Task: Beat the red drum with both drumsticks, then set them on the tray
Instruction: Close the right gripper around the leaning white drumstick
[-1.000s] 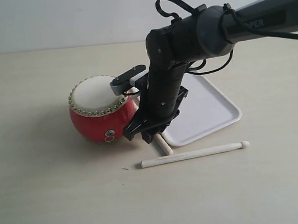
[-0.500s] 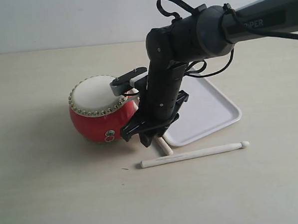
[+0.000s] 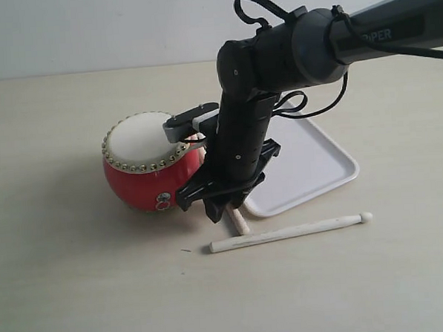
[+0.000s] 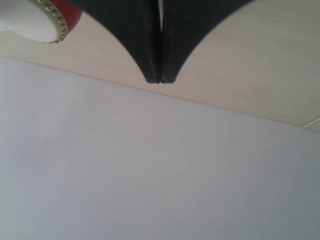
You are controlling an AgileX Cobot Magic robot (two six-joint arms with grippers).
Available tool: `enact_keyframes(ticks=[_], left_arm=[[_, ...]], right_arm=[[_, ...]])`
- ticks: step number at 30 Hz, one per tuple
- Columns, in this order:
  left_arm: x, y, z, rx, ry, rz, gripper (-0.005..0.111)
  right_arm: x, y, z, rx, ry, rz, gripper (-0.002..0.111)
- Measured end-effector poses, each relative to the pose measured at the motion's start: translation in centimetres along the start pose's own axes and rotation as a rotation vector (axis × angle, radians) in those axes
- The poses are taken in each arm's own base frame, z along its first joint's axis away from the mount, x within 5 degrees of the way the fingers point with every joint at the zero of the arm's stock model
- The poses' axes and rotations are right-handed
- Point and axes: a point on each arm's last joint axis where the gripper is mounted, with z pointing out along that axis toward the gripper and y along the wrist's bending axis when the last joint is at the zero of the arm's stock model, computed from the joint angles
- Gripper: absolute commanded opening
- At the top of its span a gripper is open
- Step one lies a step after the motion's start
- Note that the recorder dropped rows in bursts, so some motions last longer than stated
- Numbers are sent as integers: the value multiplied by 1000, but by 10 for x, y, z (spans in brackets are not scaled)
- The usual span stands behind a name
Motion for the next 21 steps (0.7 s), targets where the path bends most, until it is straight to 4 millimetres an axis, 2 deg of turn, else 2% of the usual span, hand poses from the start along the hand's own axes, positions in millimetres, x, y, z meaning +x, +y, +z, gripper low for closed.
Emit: enact_keyframes(ticks=[21], left_arm=[[0,0,0,0,0,0,0]], right_arm=[[3,0,0,3,36,77,43]])
